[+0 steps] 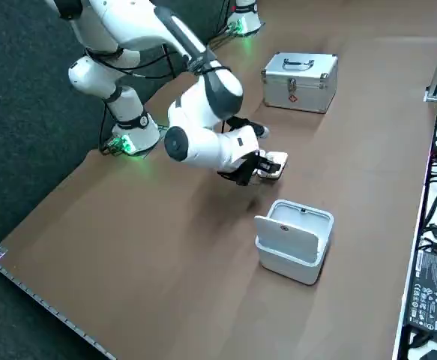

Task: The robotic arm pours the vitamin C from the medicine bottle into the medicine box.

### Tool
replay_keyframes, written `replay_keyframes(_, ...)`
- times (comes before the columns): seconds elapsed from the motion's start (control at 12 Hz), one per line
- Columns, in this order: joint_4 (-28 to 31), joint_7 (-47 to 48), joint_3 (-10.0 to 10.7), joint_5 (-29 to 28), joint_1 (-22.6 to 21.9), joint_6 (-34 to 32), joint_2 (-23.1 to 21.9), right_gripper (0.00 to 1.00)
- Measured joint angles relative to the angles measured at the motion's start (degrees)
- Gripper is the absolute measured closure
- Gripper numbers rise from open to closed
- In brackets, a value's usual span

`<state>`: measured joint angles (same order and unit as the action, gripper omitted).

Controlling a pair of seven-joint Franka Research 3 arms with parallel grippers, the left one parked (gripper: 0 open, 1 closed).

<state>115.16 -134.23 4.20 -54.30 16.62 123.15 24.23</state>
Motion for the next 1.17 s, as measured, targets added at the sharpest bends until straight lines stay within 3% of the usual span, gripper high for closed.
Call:
replay_keyframes(0.33,0.2,12.4,-0.2,11.8,-2.3,2.3,-1.2,0.57)
replay_keyframes(0.83,0.2,23.6,-3.7,26.4,-3.9,8.3,-2.4,0.57)
replay_keyframes(1.0,0.2,28.5,-4.4,35.7,-6.2,11.4,-2.9,0.57)
replay_keyframes(1.17,0.2,31.1,-4.6,40.1,-8.0,12.4,-3.1,0.57)
